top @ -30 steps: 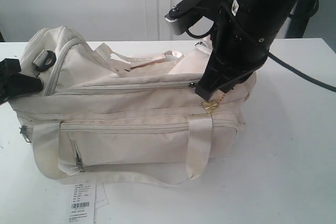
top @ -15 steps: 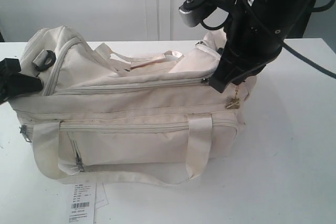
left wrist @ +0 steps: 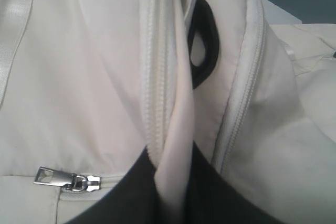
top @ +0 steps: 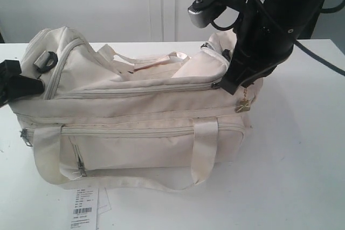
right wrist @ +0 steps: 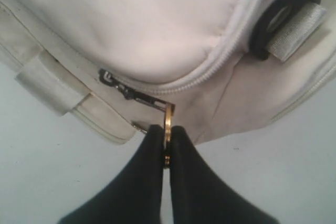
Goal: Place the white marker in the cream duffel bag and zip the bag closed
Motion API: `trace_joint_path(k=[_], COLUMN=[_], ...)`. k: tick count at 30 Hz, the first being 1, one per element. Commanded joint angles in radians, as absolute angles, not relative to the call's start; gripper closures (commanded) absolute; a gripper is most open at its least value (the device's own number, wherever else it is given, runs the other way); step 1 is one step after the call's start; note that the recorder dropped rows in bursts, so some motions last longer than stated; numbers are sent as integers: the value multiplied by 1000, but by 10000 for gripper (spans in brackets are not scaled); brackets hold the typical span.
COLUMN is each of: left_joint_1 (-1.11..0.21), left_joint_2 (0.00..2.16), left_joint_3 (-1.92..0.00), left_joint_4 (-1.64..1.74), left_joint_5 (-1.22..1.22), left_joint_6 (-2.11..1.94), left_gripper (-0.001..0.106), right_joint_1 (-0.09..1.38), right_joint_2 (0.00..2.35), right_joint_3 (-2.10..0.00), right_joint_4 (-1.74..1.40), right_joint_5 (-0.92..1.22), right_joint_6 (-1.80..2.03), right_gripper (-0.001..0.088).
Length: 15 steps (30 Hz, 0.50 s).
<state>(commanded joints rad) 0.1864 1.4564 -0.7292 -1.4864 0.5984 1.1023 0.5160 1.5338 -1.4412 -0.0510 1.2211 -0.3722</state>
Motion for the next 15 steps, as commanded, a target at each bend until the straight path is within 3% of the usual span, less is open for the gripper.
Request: trace_joint_path(k=[3, 6, 15], left_joint_1=[186, 186, 186], left_joint_2=[1455, 1444, 1289], left_joint_3=[-729, -731, -758], left_joint_4=[-1493, -1498, -1415], left_joint_5=[607, 633, 631], left_joint_6=[1110, 1119, 1143], left_gripper=[675, 549, 497], right_joint_1=[516, 516, 516], right_joint_2=[1534, 1536, 1537], right_joint_3=[-1441, -1441, -1441], right_joint_4=[-36, -21, 9], right_joint_5=[1221, 1221, 1221], right_joint_6=[-372, -373, -394], right_gripper=[868, 868, 868])
